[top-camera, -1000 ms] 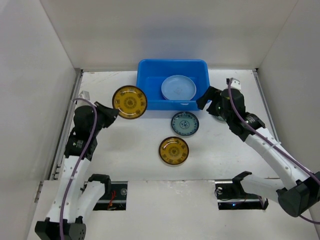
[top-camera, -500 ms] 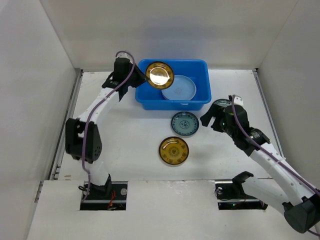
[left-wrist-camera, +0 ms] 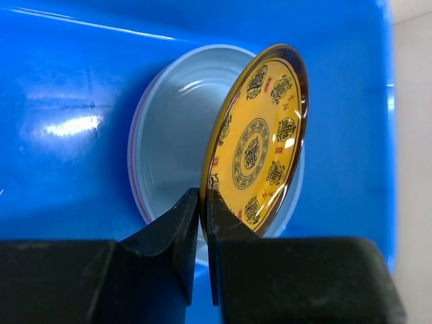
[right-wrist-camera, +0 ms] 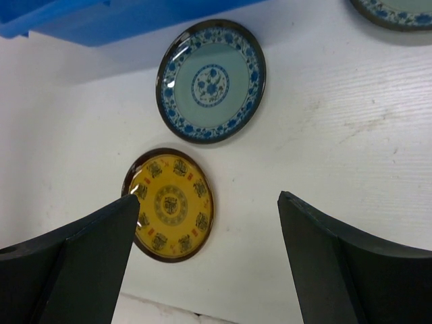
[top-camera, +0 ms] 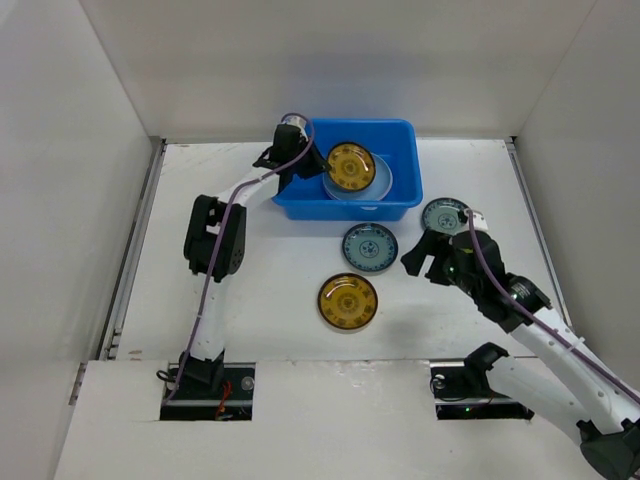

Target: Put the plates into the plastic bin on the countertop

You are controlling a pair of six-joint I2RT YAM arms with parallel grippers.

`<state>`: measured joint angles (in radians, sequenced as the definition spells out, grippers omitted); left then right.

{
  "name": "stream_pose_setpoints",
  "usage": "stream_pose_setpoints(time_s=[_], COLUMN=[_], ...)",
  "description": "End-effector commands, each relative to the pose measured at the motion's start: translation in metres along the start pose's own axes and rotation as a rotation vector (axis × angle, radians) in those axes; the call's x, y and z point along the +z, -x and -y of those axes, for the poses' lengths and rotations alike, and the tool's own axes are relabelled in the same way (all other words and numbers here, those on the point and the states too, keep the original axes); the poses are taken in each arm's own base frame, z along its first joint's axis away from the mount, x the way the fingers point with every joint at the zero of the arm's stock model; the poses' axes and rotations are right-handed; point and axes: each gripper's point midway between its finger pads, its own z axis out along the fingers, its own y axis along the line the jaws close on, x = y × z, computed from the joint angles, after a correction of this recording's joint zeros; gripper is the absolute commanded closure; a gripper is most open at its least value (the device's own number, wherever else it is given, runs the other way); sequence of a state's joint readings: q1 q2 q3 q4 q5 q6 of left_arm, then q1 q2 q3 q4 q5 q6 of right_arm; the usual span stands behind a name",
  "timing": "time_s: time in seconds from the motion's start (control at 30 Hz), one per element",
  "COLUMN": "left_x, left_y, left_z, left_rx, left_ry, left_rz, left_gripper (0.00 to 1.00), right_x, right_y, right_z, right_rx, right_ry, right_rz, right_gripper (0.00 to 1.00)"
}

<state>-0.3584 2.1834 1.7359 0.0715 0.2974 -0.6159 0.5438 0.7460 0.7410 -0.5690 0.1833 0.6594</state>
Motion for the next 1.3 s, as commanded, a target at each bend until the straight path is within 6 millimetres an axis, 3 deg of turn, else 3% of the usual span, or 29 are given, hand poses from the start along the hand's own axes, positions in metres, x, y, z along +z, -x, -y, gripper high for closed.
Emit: stream_pose_setpoints(time_s=[0.0, 0.1, 0.2, 0.27, 0.33, 0.4, 0.53, 0.67, 0.77, 0.83, 0.97, 1.27], left_x=[0.005, 0.017, 0.026, 0.029, 0.026, 0.016, -0.029, -0.096, -0.145, -0.173, -0.21, -0.259], left_y=[0.038, 0.033, 0.033, 0.034, 0.037, 0.045, 0.079, 0.116, 0.129, 0.128, 0.111, 0.044], left_z=[0.035, 0.03, 0.026, 0.025, 0.03, 0.044, 0.095, 0.14, 0.151, 0.147, 0.12, 0.039], left_rx=[0.072, 0.099, 0.131, 0.142, 0.158, 0.182, 0.246, 0.306, 0.338, 0.339, 0.321, 0.229], left_ry=[-0.122, -0.121, -0.115, -0.115, -0.126, -0.142, -0.204, -0.222, -0.18, -0.13, -0.028, 0.146], left_rz=[0.101, 0.091, 0.094, 0.096, 0.105, 0.125, 0.218, 0.334, 0.398, 0.422, 0.44, 0.415], left_gripper=[0.93, 0.89, 0.77, 0.62, 0.4, 0.28, 0.0, 0.0, 0.0, 0.0, 0.0, 0.0], right_x=[-0.004, -0.006, -0.007, -0.008, -0.008, -0.006, 0.0, 0.014, 0.021, 0.025, 0.031, 0.051], right_y=[-0.007, -0.014, -0.021, -0.026, -0.029, -0.034, -0.047, -0.07, -0.084, -0.092, -0.106, -0.14], right_z=[-0.001, -0.002, -0.002, -0.003, -0.005, -0.006, -0.009, -0.011, -0.017, -0.023, -0.029, -0.041], right_rx=[-0.006, -0.011, -0.015, -0.018, -0.025, -0.032, -0.047, -0.053, -0.04, -0.023, -0.011, 0.025], right_ry=[0.0, -0.001, 0.001, 0.009, 0.017, 0.017, 0.033, 0.061, 0.108, 0.154, 0.221, 0.302], right_rz=[-0.019, -0.04, -0.06, -0.071, -0.085, -0.102, -0.148, -0.217, -0.251, -0.268, -0.293, -0.413], right_gripper=[0.11, 0.11, 0.11, 0.11, 0.11, 0.11, 0.11, 0.12, 0.14, 0.15, 0.18, 0.28])
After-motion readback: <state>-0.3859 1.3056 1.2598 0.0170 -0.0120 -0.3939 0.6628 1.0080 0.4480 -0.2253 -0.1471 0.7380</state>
